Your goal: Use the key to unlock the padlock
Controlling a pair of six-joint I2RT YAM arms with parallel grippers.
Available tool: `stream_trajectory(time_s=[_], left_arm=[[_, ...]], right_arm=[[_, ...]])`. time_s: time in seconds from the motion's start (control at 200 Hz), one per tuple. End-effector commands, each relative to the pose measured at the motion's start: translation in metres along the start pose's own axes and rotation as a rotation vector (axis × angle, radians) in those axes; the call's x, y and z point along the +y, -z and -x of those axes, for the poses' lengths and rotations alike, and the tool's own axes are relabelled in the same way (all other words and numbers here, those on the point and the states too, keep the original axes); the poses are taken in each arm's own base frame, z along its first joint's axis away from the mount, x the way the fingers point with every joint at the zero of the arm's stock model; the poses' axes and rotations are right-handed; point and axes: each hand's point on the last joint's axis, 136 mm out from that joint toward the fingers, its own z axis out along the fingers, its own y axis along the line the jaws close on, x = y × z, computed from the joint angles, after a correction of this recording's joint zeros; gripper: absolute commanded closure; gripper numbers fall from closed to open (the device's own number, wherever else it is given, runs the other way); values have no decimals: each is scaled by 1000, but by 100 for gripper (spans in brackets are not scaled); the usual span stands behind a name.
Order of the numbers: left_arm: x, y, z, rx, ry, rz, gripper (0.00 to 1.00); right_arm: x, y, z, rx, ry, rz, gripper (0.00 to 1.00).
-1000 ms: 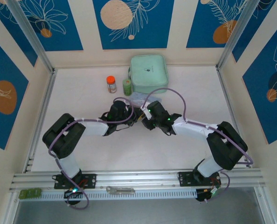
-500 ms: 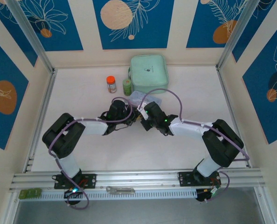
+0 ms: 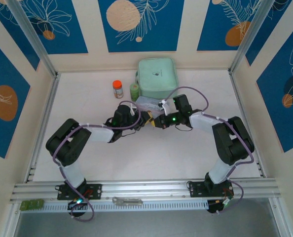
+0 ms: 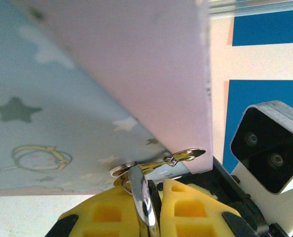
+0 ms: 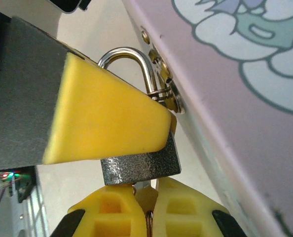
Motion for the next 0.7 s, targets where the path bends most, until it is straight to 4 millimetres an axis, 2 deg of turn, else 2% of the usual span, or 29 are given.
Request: stream_trajectory(time_s=[0.0,0.235,0.37,0.445,0.555,0.695], left_arm=[[-52,6,-30,154,-166,-226,100],[-48,3,-33,199,-245,-284,100],[-31,0,-26,174,-265,-226,100],[-19,0,-20,147,-278,-164,100],[-1,0,-14,109,-288,-78,100],[25,-2,-8,64,-256,18,100]], right_arm=[[18,3,7,5,-94,146,100],[19,11,11,-12,-91,129,100],[19,23,10,-45,-86,59,73],[20,32,9,-66,-89,15,65],[18,44,6,-115,-112,-57,59],[10,54,3,-172,-166,-141,59]])
